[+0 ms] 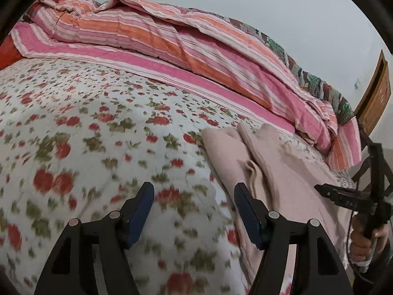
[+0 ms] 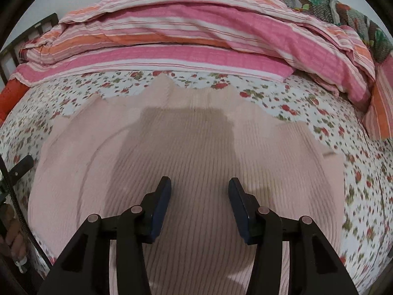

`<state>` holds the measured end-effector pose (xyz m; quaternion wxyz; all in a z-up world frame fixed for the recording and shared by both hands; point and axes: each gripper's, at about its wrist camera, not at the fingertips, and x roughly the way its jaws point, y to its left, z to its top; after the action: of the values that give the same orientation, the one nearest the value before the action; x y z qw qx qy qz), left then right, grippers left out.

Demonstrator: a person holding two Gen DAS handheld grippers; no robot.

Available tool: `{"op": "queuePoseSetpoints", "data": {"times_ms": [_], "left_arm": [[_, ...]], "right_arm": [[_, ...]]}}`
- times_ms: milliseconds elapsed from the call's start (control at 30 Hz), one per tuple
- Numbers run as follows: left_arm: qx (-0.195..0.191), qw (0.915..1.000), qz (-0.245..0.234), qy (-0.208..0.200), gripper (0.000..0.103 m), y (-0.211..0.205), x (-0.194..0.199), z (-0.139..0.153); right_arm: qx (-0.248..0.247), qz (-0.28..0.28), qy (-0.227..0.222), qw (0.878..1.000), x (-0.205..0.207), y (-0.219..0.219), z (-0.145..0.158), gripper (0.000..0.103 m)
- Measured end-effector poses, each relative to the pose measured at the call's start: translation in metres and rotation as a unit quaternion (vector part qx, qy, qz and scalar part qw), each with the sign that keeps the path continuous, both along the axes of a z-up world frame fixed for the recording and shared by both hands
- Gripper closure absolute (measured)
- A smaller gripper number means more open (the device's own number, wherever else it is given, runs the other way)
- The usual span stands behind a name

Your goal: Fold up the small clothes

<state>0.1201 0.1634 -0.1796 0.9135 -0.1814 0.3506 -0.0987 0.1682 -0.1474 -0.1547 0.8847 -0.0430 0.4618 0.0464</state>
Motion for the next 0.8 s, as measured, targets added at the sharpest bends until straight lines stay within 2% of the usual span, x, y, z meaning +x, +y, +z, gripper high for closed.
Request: {"op": "queuePoseSetpoints", "data": {"times_ms": [267,433,533,700,800], "left_arm": [[-0.075,0.9959,-0.051,-0.005,0.037,-0.003,-0.055,0.001],[-0.093,0.992,-0.085,0.006,0.037,-0.017,-0.08,-0.009],[-0.103,0.9906,-0.088,0.013,0.037,-0.026,-0.084,-0.015],[-0.131,0.987,-0.093,0.012,0.037,-0.039,-0.078,-0.018],[-0.127,0.9878,-0.089,0.016,0.037,-0.048,-0.067,-0.019]], "right_arm": [[-0.013,0.0,-0.04,0.999,-0.05,0.002,0.002,0.054],[-0.018,0.016,-0.039,0.999,-0.08,0.005,-0.005,0.054],[-0.016,0.024,-0.042,0.999,-0.097,0.003,-0.012,0.054],[0.026,0.035,-0.035,0.998,-0.119,-0.011,-0.01,0.054],[0.064,0.038,-0.037,0.997,-0.131,-0.026,-0.005,0.054]]}}
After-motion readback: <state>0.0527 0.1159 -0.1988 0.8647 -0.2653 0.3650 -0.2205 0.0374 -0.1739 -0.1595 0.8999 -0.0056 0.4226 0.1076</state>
